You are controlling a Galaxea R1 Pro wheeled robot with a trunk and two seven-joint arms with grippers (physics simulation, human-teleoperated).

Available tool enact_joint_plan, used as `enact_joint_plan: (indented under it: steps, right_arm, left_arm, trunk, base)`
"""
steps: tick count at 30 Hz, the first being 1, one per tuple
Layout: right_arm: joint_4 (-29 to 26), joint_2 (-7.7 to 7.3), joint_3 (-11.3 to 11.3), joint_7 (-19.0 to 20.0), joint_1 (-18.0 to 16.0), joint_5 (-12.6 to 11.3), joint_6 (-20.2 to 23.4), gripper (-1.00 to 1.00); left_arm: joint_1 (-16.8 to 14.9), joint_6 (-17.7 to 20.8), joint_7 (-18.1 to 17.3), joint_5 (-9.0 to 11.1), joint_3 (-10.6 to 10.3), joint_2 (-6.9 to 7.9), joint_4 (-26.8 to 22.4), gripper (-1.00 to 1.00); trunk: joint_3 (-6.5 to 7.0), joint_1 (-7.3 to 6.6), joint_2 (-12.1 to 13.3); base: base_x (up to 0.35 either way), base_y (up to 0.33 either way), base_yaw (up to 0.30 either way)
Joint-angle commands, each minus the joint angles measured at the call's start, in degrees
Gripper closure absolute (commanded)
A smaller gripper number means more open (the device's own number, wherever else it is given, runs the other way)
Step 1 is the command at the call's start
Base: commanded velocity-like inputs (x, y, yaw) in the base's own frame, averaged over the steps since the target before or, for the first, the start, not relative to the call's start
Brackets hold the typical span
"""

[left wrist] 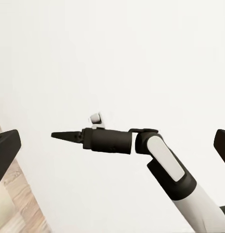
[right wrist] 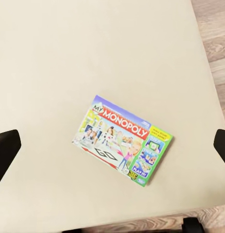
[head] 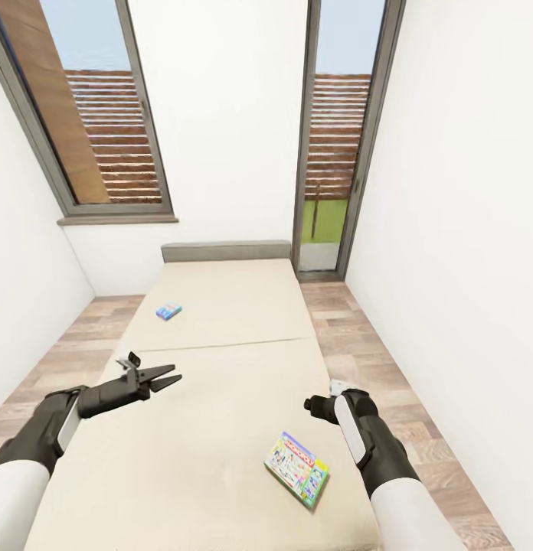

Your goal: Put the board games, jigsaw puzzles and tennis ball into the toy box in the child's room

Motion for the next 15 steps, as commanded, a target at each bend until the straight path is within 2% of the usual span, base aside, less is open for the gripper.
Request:
enact_joint_plan:
  steps: [1, 6, 11, 12, 15]
  right_arm:
    - [-0.1, 0.05, -0.1, -0.5, 0.0, -0.6, 0.1, -1.0]
    - [-0.1, 0.05, -0.1, -0.4, 0.0, -0.6, -0.1, -1.0]
    - [-0.4, 0.12, -0.1, -0.4, -0.1, -0.6, -0.2, -1.0]
    - [-0.4, 0.12, -0.1, -0.4, -0.4, -0.6, -0.3, -1.0]
    - [-0.4, 0.12, -0.1, -0.4, -1.4, -0.7, -0.8, -1.0]
  left_arm:
    - [0.1, 0.7, -0.3, 0.0, 0.0, 0.01, -1.1, -1.0]
    - [1.6, 2.6, -0.5, 0.0, -0.1, 0.01, -9.5, -1.0]
    - [5.7, 5.0, -0.5, -0.1, -0.1, -0.05, -20.4, -1.0]
    - [7.2, 5.6, -0.5, -0.1, -0.1, -0.11, -24.7, -1.0]
    - [9.8, 6.3, -0.5, -0.1, -0.1, -0.34, -31.3, -1.0]
  trunk:
    - [-0.22, 0.03, -0.1]
    - [-0.69, 0.03, -0.1]
    - [-1.17, 0.03, -0.1]
    - [-1.26, 0.03, -0.1]
    - [-1.55, 0.03, -0.1]
  base:
    - [0.0, 0.0, 0.0]
    - [0.0, 0.0, 0.0]
    - [0.0, 0.0, 0.0]
    - [0.0, 0.0, 0.0]
    - [0.0, 0.0, 0.0]
